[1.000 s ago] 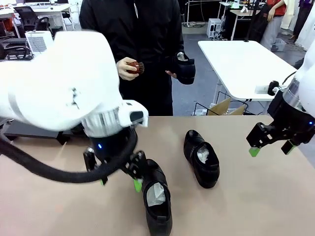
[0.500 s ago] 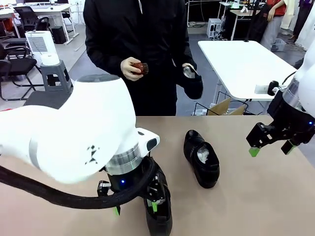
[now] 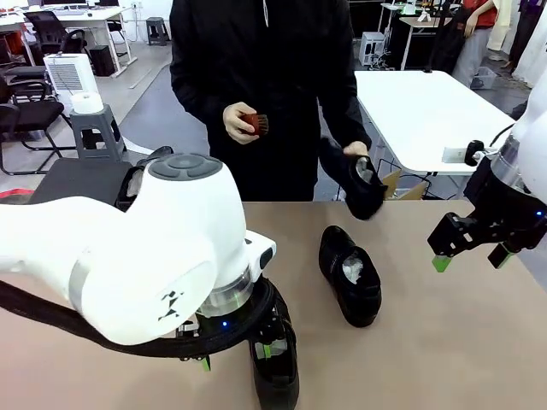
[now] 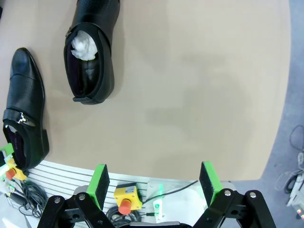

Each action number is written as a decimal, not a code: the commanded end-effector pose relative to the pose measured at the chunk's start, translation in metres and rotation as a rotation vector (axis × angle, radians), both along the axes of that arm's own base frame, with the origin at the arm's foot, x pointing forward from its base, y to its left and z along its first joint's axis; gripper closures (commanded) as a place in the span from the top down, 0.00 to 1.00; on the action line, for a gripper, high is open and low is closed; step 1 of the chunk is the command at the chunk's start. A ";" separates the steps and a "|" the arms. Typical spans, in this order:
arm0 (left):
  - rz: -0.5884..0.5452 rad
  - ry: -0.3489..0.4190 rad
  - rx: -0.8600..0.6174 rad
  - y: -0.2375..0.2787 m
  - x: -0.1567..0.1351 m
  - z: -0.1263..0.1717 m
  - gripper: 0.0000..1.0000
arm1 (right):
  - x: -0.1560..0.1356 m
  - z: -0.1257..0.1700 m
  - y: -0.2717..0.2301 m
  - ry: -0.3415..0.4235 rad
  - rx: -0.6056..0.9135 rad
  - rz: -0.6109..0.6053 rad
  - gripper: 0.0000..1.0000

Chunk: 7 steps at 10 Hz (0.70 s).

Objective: Organize the shoes by placing them on the stand.
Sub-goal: Place the Shoe from the middle of the table onto the Shoes Stand.

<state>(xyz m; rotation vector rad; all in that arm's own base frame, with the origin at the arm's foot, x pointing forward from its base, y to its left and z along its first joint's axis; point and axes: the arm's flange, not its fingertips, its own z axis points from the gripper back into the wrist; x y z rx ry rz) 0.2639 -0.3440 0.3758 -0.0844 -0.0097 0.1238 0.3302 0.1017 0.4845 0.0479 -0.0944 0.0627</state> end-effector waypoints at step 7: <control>0.004 0.063 0.040 -0.027 0.010 -0.028 0.53 | 0.003 0.003 0.000 0.005 0.006 0.006 1.00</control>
